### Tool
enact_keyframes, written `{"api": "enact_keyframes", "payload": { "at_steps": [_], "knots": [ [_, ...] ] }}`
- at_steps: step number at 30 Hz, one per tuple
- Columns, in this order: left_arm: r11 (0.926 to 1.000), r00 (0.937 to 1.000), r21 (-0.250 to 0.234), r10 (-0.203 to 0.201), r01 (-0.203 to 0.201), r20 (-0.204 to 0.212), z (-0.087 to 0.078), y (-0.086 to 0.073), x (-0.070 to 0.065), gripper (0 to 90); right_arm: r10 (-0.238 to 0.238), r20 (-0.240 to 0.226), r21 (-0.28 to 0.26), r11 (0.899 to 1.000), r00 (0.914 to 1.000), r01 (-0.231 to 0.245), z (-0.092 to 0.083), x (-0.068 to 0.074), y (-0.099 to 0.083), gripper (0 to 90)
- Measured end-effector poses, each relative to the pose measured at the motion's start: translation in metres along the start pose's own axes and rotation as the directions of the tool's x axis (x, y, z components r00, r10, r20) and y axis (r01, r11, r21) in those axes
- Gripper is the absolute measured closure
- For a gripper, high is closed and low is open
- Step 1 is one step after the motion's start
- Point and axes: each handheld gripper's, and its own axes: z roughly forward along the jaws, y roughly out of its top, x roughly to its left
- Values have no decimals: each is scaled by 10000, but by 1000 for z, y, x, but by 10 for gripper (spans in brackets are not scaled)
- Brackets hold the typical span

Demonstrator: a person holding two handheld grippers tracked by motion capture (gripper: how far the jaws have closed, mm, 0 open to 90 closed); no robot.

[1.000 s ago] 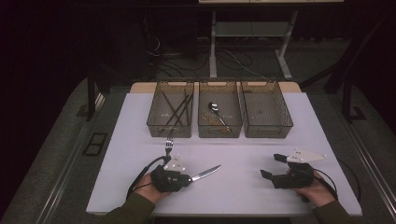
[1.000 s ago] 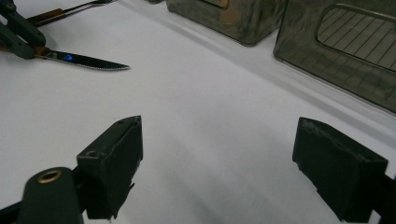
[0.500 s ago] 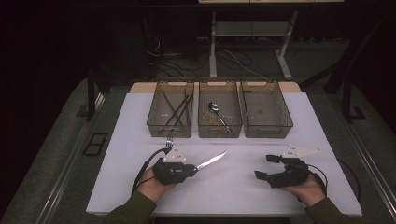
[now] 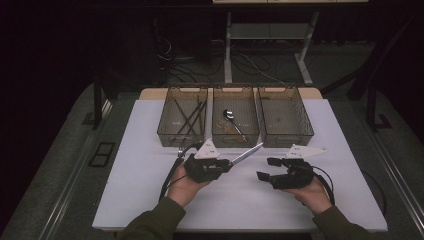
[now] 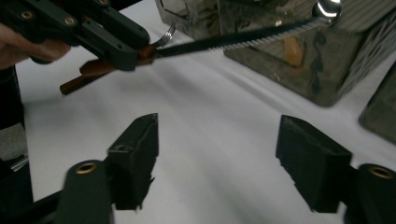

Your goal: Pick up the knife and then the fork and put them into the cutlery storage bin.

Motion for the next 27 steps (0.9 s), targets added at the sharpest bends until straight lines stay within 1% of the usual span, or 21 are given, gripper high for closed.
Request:
{"api": "enact_keyframes", "payload": {
  "at_steps": [3,6,10,14,17,20,21,27],
  "knots": [
    [9998,9998,-133,156,-157,-118,10,9,-3,770,35,-20,-97,9999,10000,-35,5,-2,8,357],
    [9992,9999,-387,104,-109,-127,17,13,-5,770,257,-167,-238,9994,9995,-261,8,-5,13,399],
    [9987,9998,-499,58,-67,-190,19,13,-7,770,663,-479,-466,9966,9966,-686,11,-9,16,444],
    [9988,9998,-477,76,-84,-170,19,11,-8,770,833,-673,-620,9942,9942,-875,16,-11,16,470],
    [9986,9998,-522,110,-118,-148,21,11,-9,770,1071,-892,-654,9914,9902,-1132,17,-11,19,488],
    [9986,9998,-502,171,-178,-139,23,11,-11,770,1090,-1027,-743,9904,9887,-1169,20,-11,21,500],
    [9987,9997,-465,182,-188,-140,23,11,-11,770,1186,-1084,-806,9885,9870,-1276,21,-11,21,507],
    [9986,9998,-509,145,-153,-157,25,10,-13,770,1384,-1293,-895,9845,9819,-1506,23,-11,23,585]
  ]
}}
